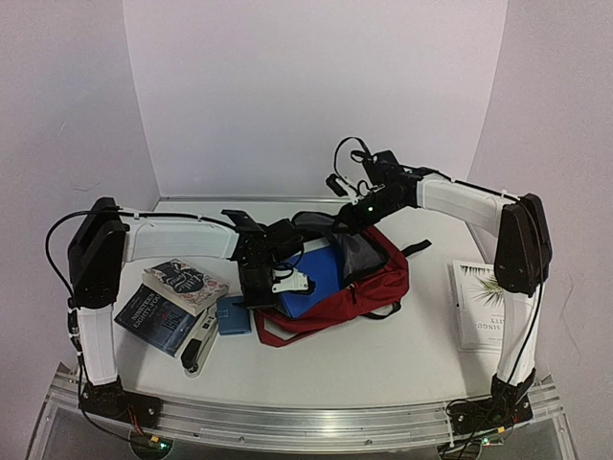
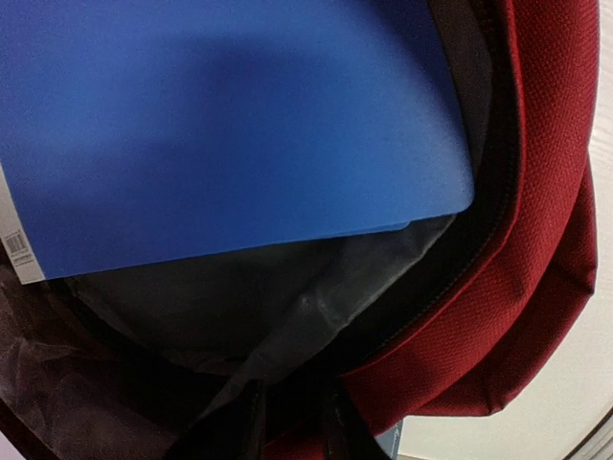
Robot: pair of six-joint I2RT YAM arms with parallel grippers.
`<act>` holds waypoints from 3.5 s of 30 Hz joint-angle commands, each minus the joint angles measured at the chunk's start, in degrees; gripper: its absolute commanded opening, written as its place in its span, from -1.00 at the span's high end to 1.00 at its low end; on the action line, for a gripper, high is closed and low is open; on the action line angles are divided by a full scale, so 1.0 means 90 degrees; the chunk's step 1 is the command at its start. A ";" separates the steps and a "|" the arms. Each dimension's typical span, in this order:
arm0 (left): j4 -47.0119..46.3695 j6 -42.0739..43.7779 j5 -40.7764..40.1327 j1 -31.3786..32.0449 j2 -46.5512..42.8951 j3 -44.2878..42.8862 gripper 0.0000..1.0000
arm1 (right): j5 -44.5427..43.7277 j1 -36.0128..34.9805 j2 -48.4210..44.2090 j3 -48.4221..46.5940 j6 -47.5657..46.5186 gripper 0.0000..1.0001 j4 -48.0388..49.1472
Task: Pack the student bag
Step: Adjust the student bag at the center of the board.
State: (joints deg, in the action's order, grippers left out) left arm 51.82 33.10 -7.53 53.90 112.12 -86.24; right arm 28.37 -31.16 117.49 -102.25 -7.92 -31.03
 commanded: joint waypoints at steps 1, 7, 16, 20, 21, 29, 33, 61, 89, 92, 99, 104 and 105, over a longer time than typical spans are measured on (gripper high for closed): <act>-0.0119 -0.0200 0.0358 -0.0022 -0.0116 -0.0473 0.88 | -0.0032 0.0010 0.0024 -0.0139 -0.0055 1.00 0.0049; 0.0061 -0.0723 0.0798 -0.0021 -0.0864 -0.0663 1.00 | -0.0145 0.0011 0.0173 -0.0382 -0.0128 1.00 0.0040; 0.0080 -0.1185 0.1282 -0.0025 -0.1674 -0.0590 1.00 | -0.0196 0.0022 0.0324 -0.0677 -0.0226 1.00 0.0008; 0.0054 -0.1350 0.1553 -0.0042 -0.1689 -0.0764 1.00 | -0.0199 0.0022 0.0306 -0.0623 -0.0233 1.00 -0.0009; 0.0057 -0.1422 0.1623 -0.0043 -0.1733 -0.0871 1.00 | -0.0227 0.0019 0.0302 -0.0613 -0.0245 1.00 -0.0009; -0.0047 -0.1811 0.1689 -0.0079 -0.2721 -0.0042 1.00 | -0.0440 0.0075 0.0342 -0.0840 -0.0390 1.00 0.0000; -0.0472 -0.2368 0.1777 -0.0071 -0.2839 0.1122 1.00 | -0.0426 0.0091 0.0478 -0.1135 -0.0410 1.00 -0.0007; -0.0466 -0.0907 0.2533 0.0026 0.0463 -0.0899 -0.01 | -0.0189 0.0080 0.0262 -0.0633 -0.0348 1.00 -0.0040; -0.0649 -0.2012 0.2094 0.0141 -0.1052 -0.0460 0.95 | -0.0379 0.0078 0.0720 -0.1573 -0.0359 0.93 -0.0055; -0.1061 -0.2327 0.2100 0.0161 -0.1184 0.0047 0.71 | -0.0369 0.0078 0.0564 -0.1393 -0.0345 0.67 -0.0076; -0.1202 -0.2871 0.1749 0.0153 -0.1570 -0.0145 -0.10 | -0.0460 0.0129 -0.0396 -0.1057 -0.0073 -0.42 -0.0516; -0.1184 -0.3509 0.1190 0.0154 -0.1508 -0.0778 -0.87 | -0.0540 0.0657 -0.1338 -0.0629 -0.0371 -0.81 -0.1920; -0.1192 -0.3592 0.1085 0.0154 -0.1463 -0.0870 -0.96 | -0.0583 0.0829 -0.1528 -0.0381 -0.0535 -0.86 -0.2173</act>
State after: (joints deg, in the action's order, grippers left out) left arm 43.65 5.85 7.19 55.35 101.29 -88.31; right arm 24.77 -28.96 114.79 -109.76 -9.63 -39.89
